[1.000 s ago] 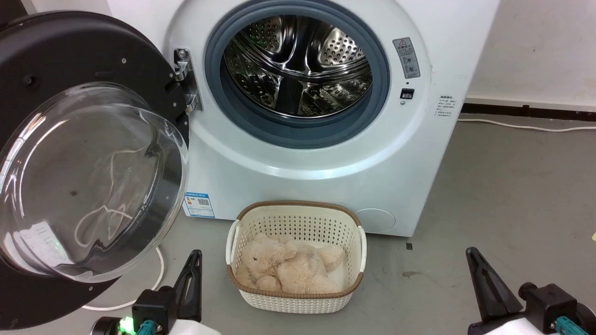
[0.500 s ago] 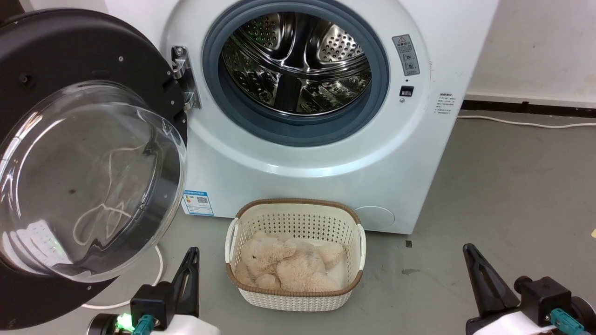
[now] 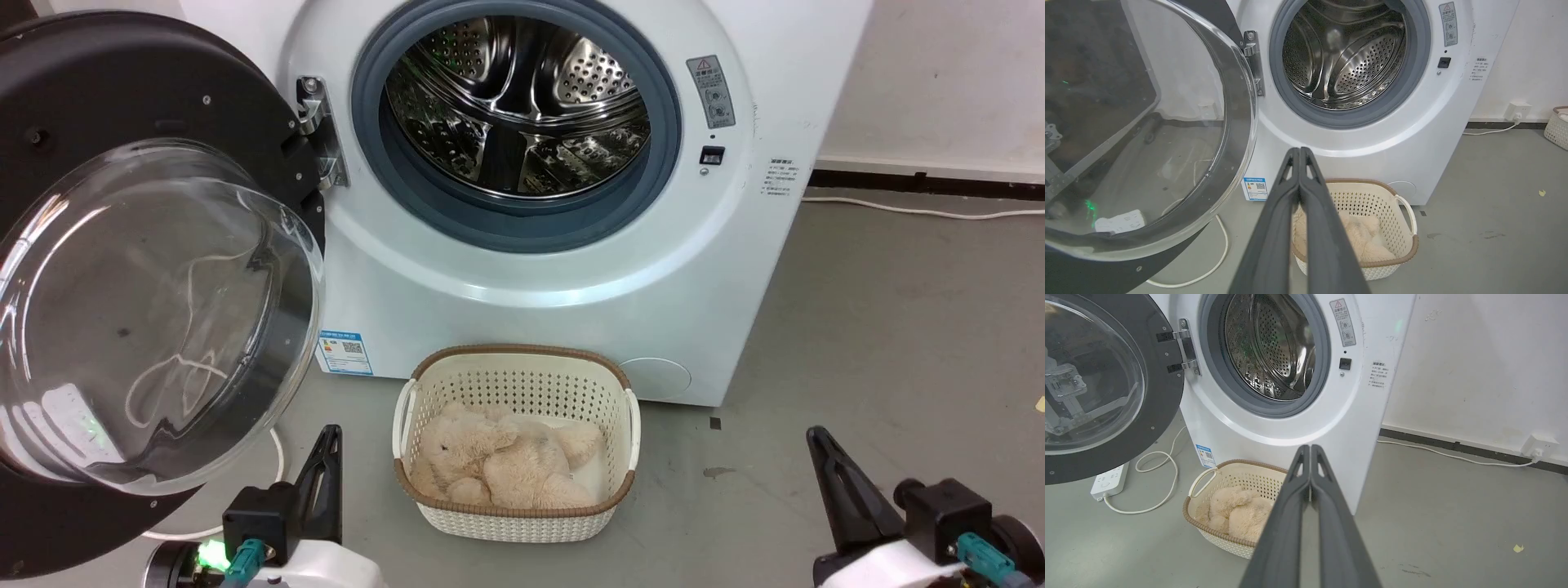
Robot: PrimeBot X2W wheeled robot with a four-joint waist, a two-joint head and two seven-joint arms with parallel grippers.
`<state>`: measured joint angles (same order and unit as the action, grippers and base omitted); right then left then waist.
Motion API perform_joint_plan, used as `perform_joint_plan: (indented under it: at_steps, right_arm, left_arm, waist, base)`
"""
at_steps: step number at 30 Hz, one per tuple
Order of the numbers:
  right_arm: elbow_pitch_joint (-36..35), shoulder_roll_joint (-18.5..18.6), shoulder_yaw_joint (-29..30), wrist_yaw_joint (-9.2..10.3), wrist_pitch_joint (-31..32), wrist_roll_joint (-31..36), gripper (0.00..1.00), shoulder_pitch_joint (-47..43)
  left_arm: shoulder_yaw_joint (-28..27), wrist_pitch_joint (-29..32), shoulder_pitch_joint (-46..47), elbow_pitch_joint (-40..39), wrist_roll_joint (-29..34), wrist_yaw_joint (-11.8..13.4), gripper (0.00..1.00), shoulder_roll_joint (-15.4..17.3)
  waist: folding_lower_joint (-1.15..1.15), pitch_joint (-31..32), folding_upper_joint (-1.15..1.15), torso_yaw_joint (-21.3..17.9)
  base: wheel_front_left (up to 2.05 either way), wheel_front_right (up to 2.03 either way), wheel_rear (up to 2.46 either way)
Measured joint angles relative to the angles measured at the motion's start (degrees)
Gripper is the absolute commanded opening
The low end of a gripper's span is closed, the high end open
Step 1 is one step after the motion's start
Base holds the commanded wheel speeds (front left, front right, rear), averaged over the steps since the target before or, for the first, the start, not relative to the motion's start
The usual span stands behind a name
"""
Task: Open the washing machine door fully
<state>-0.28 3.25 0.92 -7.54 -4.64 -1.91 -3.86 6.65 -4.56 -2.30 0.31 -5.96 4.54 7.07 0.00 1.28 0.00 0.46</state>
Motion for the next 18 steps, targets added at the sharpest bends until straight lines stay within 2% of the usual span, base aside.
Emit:
perform_joint_plan:
  at_steps: [18]
  right_arm:
    - [0.1, 0.0, -0.4, 0.00, 2.2, 0.9, 0.00, 1.9]
  left_arm:
    - [-3.2, 2.2, 0.4, -0.1, 2.9, -2.2, 0.00, -2.2]
  waist:
    - [0.00, -0.7, 0.00, -0.2]
  base:
    - [0.00, 0.00, 0.00]
